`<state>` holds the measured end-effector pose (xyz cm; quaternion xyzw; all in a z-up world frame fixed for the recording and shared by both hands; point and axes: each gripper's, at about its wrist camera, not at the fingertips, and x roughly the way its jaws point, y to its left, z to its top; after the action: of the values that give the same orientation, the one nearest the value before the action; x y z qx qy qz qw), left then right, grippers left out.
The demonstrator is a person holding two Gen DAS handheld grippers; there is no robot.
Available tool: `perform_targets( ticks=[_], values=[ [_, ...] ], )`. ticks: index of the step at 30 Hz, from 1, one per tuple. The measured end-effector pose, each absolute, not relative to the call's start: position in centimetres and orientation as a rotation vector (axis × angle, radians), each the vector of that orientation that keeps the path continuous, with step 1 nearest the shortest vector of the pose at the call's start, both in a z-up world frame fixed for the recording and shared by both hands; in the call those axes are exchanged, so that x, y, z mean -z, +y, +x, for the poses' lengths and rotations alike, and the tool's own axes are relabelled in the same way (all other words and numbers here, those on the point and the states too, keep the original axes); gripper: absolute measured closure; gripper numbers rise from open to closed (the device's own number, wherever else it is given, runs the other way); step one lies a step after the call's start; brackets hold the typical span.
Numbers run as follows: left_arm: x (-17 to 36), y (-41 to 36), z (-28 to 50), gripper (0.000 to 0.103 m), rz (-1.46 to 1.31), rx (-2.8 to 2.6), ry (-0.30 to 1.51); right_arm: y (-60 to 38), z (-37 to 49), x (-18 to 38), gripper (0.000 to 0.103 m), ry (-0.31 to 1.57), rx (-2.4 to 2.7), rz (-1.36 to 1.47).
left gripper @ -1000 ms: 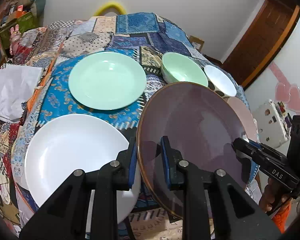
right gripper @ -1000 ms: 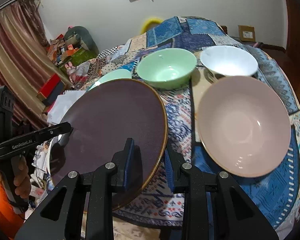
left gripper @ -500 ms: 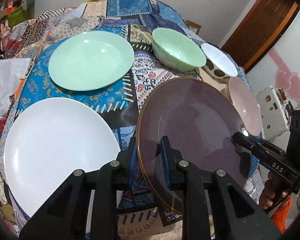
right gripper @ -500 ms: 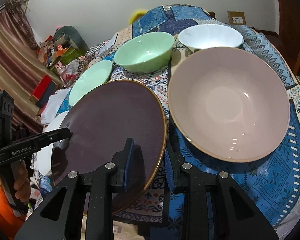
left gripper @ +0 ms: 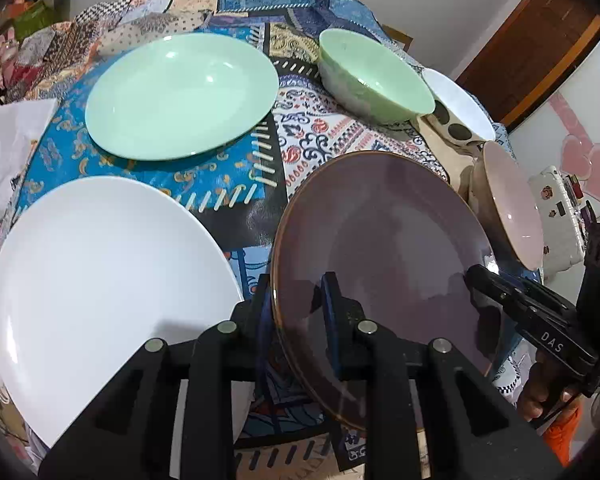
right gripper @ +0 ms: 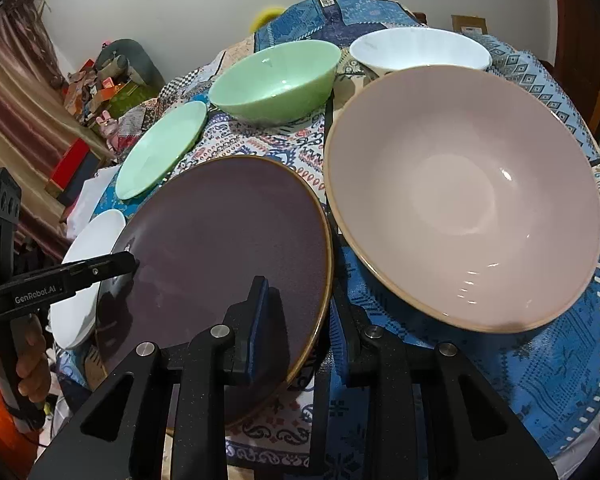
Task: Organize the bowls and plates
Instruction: 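Lower the dark brown plate onto the quilt and open both grippers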
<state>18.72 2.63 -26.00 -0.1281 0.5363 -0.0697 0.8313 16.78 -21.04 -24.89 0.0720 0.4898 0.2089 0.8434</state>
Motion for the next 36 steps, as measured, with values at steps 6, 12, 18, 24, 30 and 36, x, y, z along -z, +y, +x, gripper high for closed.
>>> perform_targets(
  ticks=[6, 12, 18, 24, 30, 36],
  values=[
    [26.6, 2.4, 18.8, 0.081, -0.253, 0.138, 1.149, -20.8, 16.9, 24.8, 0.077, 1.034, -0.436, 0.122],
    [26.6, 2.5, 18.8, 0.081, -0.263, 0.142, 1.163, -20.9, 16.9, 24.6, 0.075, 1.046, -0.427, 0.129],
    [25.4, 2.8, 18.0, 0.075, -0.276, 0.143, 1.147, -21.1, 16.2, 23.5, 0.073, 1.027, -0.411, 0.123],
    [22.3, 3.1, 16.4, 0.053, -0.243, 0.119, 1.059, -20.7, 15.2, 21.2, 0.071, 0.963, -0.432, 0.123],
    [19.1, 3.6, 14.6, 0.047, -0.212, 0.098, 0.973, -19.6, 14.3, 19.1, 0.060, 0.904, -0.464, 0.108],
    [16.4, 5.0, 12.7, 0.034, -0.179, 0.050, 0.885, -17.8, 13.8, 17.4, 0.047, 0.854, -0.502, 0.089]
  ],
)
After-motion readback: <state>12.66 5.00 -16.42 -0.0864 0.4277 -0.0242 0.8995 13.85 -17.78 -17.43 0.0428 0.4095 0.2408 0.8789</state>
